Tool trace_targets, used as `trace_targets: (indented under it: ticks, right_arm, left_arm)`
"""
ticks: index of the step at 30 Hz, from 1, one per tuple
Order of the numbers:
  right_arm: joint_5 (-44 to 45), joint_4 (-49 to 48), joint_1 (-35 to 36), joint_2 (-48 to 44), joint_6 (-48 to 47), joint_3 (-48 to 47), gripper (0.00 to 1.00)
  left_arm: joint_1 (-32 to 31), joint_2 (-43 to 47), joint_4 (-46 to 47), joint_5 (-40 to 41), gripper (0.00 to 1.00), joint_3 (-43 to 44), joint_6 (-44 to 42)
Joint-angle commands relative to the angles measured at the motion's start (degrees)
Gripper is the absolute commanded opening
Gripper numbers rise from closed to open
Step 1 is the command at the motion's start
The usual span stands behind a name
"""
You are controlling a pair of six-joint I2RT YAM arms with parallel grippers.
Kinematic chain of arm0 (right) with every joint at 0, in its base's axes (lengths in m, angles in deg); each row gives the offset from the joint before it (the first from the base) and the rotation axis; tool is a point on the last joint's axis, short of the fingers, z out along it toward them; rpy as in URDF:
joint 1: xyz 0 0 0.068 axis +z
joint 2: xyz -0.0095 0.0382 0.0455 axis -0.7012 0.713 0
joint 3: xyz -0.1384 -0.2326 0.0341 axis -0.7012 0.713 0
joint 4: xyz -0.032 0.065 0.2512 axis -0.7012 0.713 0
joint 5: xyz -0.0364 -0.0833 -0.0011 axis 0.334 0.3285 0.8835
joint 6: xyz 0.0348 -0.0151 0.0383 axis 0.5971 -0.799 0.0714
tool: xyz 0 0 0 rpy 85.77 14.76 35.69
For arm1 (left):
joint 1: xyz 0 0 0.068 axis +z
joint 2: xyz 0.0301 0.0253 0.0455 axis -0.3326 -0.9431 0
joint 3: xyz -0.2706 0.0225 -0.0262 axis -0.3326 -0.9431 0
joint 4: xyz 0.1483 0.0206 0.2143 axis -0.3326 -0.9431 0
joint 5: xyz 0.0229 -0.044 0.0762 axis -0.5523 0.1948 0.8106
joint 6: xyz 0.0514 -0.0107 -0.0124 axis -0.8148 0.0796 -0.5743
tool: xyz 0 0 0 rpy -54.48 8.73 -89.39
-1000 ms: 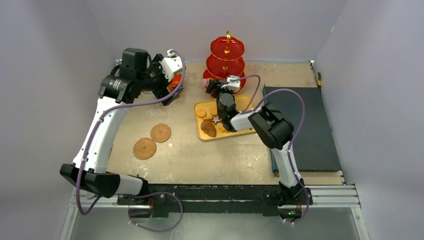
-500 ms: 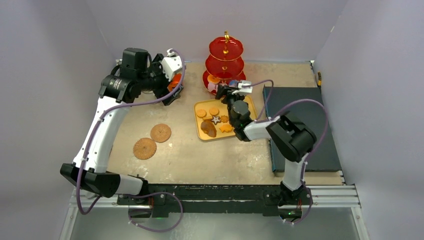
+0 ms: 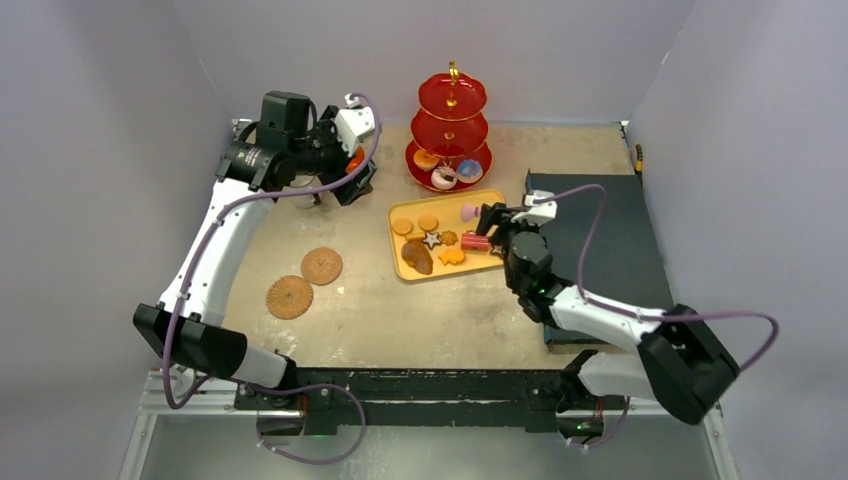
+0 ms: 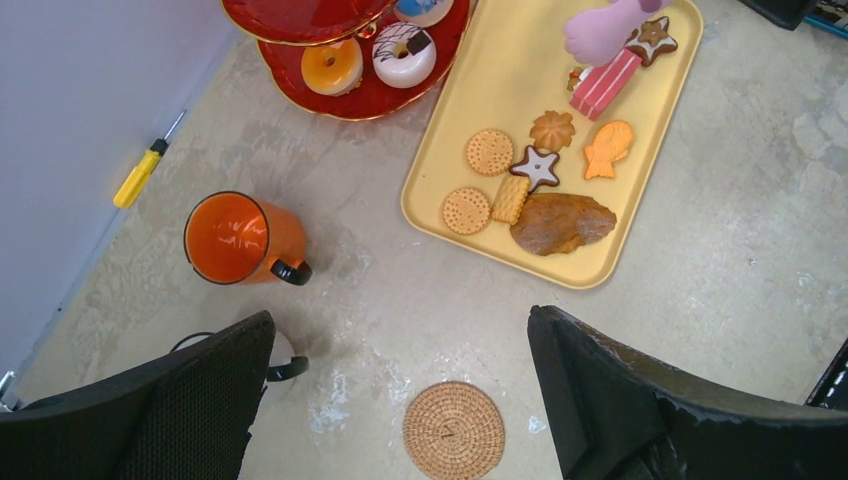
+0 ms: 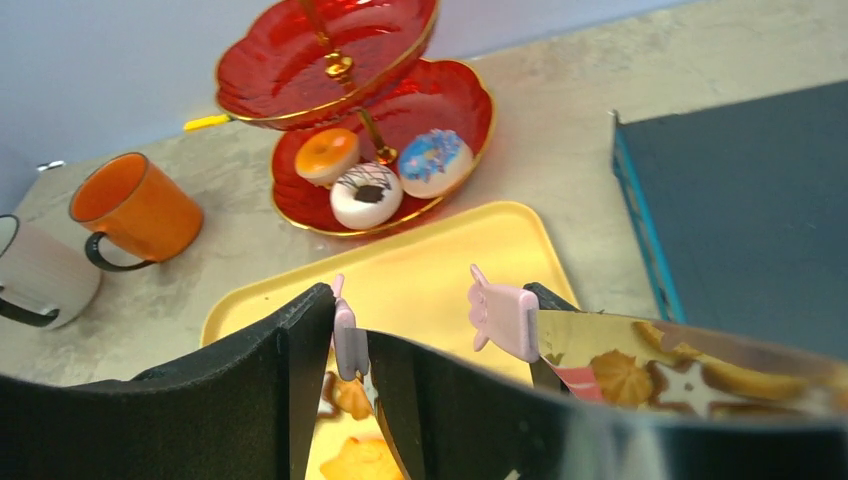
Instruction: Serve the afternoon tea
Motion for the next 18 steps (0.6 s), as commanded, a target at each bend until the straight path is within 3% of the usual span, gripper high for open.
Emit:
trace_targets:
  ticks: [1, 6, 18]
  right_arm:
    - [4.8, 17.8, 0.2, -7.8, 5.4, 1.0, 0.70]
    - [8.9, 28.7, 0.2, -10.0, 10.6, 0.1, 0.68]
    - [14.1, 32.8, 0.2, -10.0, 14.1, 0.9, 0.61]
  left_arm:
    - [-0.4, 1.4, 2.3, -2.1, 0.97, 1.1, 1.6]
    - [-0.6, 1.7, 2.3, -2.3, 0.97, 1.3, 2.1]
    - [-0.7, 2.0, 1.4, -2.4, 0.97, 1.7, 1.6]
